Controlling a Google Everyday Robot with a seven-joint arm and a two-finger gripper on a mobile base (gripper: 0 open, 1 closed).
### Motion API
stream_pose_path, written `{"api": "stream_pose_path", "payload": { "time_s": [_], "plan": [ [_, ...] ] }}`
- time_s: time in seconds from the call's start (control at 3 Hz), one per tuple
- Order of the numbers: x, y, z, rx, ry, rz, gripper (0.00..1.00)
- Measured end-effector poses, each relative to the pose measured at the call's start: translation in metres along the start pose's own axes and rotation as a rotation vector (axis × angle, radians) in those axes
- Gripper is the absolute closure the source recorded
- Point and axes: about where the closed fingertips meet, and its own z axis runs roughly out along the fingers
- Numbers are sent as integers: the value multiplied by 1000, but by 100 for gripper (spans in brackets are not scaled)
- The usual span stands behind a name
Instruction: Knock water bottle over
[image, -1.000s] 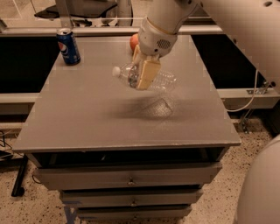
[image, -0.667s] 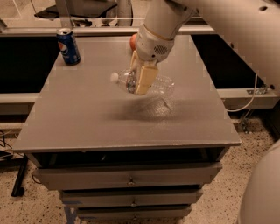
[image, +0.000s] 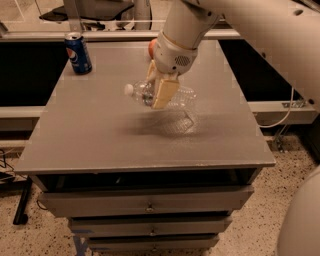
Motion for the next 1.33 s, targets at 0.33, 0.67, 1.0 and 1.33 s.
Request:
{"api": "stream_pose_path", "payload": {
  "time_s": [0.33,0.67,1.0,1.33],
  "plan": [
    [1,4,2,-7,3,3,14],
    [1,9,6,-17,2,5,0],
    [3,14,11,-30,6,9,0],
    [6,22,20,-50,26,5,0]
  ]
}}
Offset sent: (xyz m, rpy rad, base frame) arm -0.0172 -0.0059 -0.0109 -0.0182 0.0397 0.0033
